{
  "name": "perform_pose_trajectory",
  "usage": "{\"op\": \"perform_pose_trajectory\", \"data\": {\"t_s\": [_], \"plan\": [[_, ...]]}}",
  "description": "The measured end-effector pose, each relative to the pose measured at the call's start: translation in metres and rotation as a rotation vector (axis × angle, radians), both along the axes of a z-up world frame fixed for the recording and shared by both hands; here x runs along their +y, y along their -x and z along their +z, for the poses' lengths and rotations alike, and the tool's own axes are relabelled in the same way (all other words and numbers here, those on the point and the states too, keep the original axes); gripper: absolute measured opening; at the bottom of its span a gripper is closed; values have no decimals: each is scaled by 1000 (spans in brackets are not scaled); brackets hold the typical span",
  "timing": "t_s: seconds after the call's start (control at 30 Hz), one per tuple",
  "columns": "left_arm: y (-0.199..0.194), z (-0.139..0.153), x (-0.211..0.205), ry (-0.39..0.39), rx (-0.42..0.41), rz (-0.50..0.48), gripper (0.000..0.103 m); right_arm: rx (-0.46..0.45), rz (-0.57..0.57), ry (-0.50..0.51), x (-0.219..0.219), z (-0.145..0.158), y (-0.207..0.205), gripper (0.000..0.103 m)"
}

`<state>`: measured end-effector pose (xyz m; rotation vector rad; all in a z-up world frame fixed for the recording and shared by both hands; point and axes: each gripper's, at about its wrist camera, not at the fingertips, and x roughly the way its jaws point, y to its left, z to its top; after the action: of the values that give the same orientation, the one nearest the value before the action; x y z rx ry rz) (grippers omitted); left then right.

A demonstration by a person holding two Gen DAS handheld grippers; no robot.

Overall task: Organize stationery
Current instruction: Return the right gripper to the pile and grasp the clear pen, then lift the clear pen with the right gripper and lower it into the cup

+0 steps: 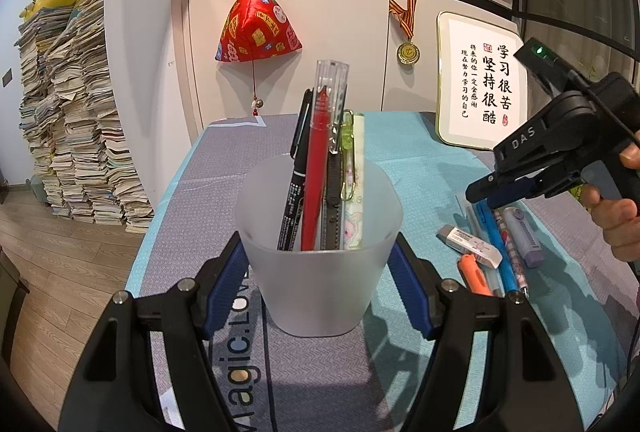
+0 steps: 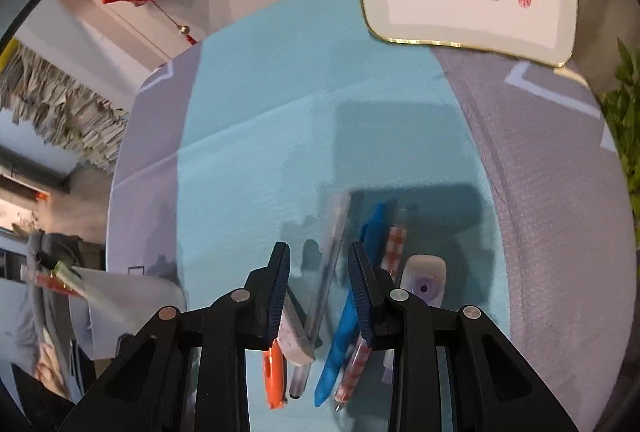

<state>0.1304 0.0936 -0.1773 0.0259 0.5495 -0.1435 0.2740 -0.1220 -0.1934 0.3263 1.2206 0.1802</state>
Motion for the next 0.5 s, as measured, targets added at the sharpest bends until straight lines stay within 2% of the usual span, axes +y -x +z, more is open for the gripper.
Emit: {"op": "perform_pose_trajectory", "data": {"t_s": [0.37,0.43,0.47,0.5], "plan": [[0,-1,0,0,1,-1,69,20,-2,117,15,-10,-23,32],[-1,-1,0,0,2,0,69,1,4,161,21,-11,-25,32],[0,-1,0,0,1,-1,69,-5,14,190,25,-11,-26,31],[0,-1,1,0,1,0,69,-13,17,219,27,-9,-23,16]]}}
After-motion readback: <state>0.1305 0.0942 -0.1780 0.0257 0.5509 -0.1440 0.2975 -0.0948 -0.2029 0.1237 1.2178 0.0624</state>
